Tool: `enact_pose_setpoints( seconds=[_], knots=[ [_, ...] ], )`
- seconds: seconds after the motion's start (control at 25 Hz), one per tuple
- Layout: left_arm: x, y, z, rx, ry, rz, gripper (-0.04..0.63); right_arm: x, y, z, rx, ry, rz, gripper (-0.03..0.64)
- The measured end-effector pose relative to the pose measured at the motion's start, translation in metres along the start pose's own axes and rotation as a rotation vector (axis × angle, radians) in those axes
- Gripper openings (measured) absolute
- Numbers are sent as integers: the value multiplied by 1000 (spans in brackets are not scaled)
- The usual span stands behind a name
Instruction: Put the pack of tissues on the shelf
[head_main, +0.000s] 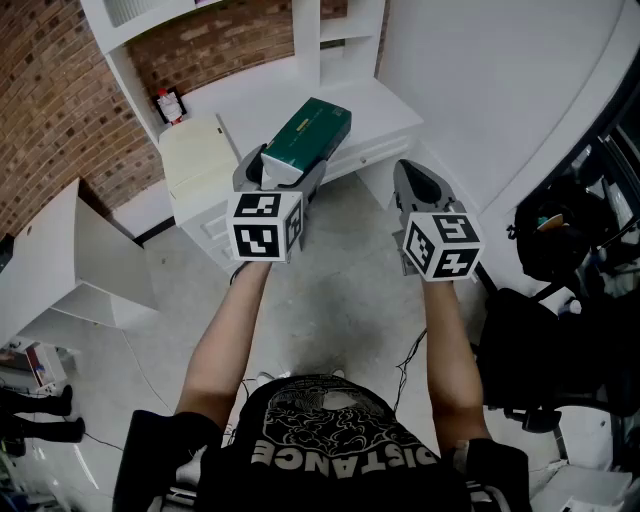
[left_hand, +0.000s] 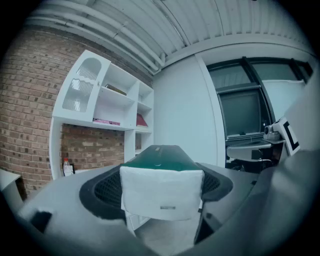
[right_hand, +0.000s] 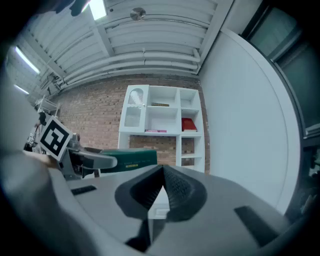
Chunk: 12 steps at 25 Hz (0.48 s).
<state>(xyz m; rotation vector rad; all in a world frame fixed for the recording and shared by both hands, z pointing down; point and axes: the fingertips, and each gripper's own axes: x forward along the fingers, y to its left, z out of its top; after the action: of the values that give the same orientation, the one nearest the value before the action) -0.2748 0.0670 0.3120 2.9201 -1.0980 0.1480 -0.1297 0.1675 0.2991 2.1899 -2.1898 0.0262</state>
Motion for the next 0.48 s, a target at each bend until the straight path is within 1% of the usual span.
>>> enact_pose_setpoints(
  seconds=[0.2,0.48],
  knots=[
    [14,-14,-7,-7,15,15,426,-4,-21,-11,11,9,18,5],
    [33,-20,-9,-16,24,28,425,4,-44,-22,28,19,24,5]
  ],
)
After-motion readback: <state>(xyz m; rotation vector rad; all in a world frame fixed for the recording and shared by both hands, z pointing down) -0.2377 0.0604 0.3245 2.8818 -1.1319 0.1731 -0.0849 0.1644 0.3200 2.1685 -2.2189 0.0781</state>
